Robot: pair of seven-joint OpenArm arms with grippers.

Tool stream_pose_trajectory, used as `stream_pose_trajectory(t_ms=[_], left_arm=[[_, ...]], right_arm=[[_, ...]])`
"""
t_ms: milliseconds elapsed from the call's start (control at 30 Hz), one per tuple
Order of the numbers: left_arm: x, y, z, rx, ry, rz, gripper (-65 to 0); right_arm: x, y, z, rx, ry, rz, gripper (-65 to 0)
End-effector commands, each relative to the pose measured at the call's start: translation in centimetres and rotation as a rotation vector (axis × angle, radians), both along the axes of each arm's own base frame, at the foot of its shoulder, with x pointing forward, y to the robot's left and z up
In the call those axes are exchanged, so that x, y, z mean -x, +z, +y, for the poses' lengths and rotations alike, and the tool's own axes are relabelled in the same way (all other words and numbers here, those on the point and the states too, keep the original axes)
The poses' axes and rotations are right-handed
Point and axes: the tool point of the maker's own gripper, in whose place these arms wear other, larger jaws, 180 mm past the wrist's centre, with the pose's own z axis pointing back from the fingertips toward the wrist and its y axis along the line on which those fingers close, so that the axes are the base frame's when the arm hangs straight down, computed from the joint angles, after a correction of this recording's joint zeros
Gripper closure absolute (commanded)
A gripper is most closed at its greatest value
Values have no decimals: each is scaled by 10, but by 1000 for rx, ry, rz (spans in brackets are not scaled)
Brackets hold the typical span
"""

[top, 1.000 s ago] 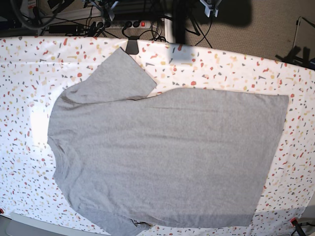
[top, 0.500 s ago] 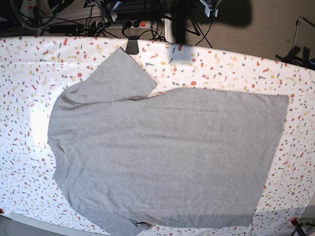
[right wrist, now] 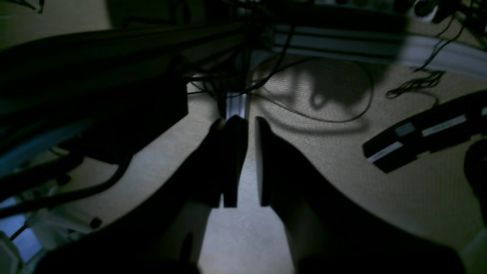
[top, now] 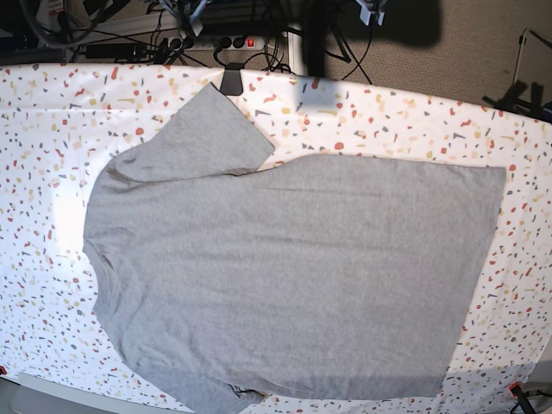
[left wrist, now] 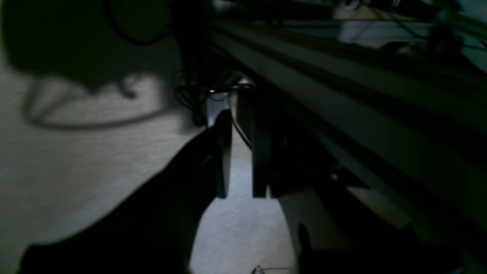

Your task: Fold the T-shirt properly

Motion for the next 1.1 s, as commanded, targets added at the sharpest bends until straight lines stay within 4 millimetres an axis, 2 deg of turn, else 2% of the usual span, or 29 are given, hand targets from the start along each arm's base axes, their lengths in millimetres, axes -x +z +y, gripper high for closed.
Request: stream_pose_trajectory(t_ms=[0, 100, 267, 433, 567, 700, 933, 1067], left_arm=[[3, 3, -1, 16, 4, -14, -100], [9, 11, 4, 8, -4, -49, -100], [26, 29, 5, -8, -37, -69, -99], [20, 60, 2, -10, -74, -152, -99], [6, 85, 12, -59, -156, -207, -99], [-16, 112, 24, -130, -235, -248, -99], [-58, 175, 41, -223, -368, -373, -99], [-86, 216, 57, -313, -442, -483, -99]], right_arm=[[0, 5, -3, -21, 6, -21, -94], [0, 17, -9, -44, 5, -66, -94], [-2, 41, -30, -22, -42, -153, -94], [6, 69, -38, 9, 32, -187, -94], [2, 99, -42, -3, 14, -209, -94], [-6, 135, -43, 11, 109, -263, -94], [-19, 203, -23, 11, 304, -376, -94], [-34, 236, -11, 28, 420, -423, -94]])
